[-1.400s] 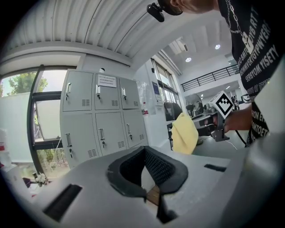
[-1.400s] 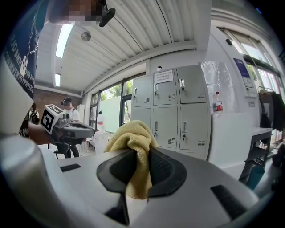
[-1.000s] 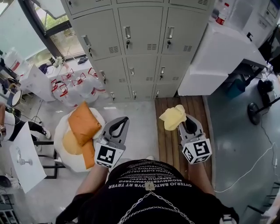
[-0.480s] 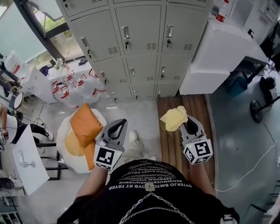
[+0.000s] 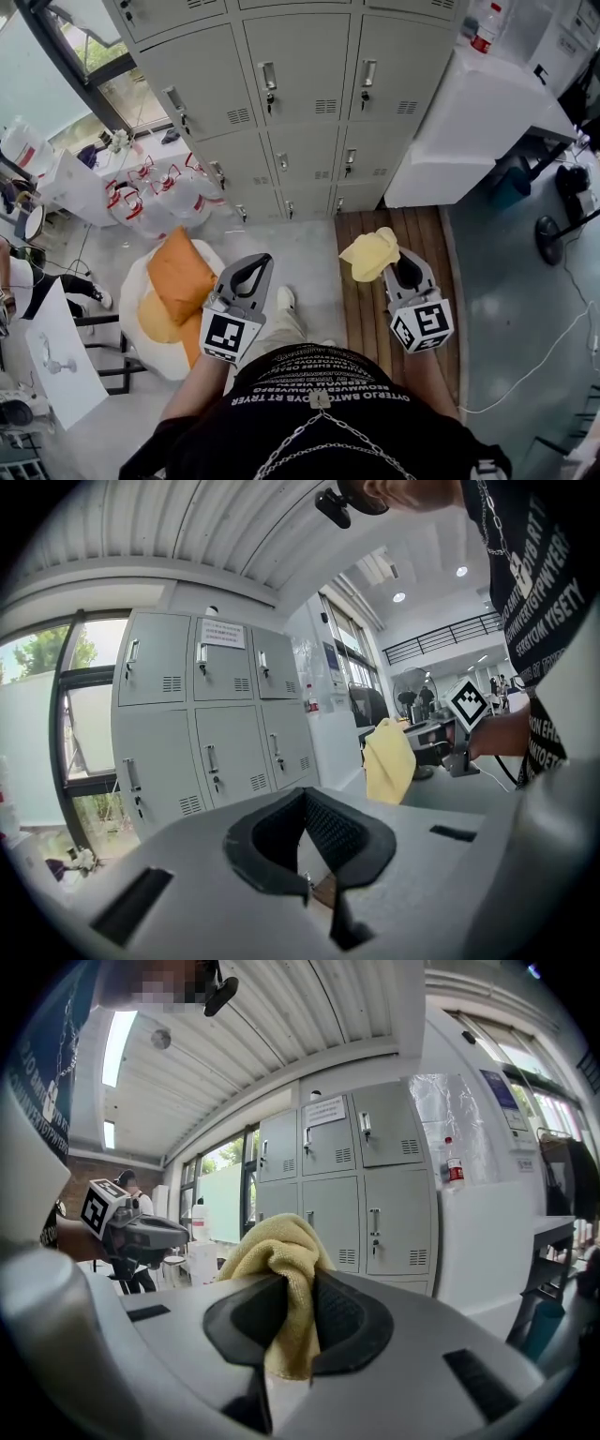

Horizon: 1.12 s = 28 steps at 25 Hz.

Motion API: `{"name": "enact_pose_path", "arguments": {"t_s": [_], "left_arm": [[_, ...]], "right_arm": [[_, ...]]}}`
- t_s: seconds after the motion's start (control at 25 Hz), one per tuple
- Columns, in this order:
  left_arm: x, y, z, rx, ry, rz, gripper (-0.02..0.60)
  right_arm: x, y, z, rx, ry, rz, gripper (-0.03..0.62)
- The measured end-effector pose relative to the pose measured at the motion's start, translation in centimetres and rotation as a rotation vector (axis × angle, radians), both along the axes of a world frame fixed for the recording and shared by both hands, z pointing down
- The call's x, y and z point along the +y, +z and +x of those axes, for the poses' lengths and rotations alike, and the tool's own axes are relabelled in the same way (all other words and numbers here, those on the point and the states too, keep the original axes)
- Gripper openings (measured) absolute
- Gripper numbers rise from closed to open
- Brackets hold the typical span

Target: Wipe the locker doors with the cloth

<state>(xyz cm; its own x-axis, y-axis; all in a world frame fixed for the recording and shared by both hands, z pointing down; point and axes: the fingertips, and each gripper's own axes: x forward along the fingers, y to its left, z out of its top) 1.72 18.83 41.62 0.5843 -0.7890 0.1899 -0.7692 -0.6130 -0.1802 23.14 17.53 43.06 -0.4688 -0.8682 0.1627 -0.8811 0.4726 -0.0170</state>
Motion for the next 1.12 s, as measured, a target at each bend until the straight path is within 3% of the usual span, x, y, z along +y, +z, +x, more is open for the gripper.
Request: {"name": "enact_pose_path", "arguments": {"t_s": [0.6, 1.12], "left_arm": [[-12.8, -0.5, -1.5, 0.016, 0.069, 0.012, 0.005], [-17.3, 0.5, -5.1, 0.046, 0.007, -0.002, 0.005]], "right_arm": [[-10.9, -1.3, -2.2, 0.008, 0.065, 0.012, 0.06], [-15.9, -0.8, -5.0, 0.041, 0.027, -0.008, 0.06]]}}
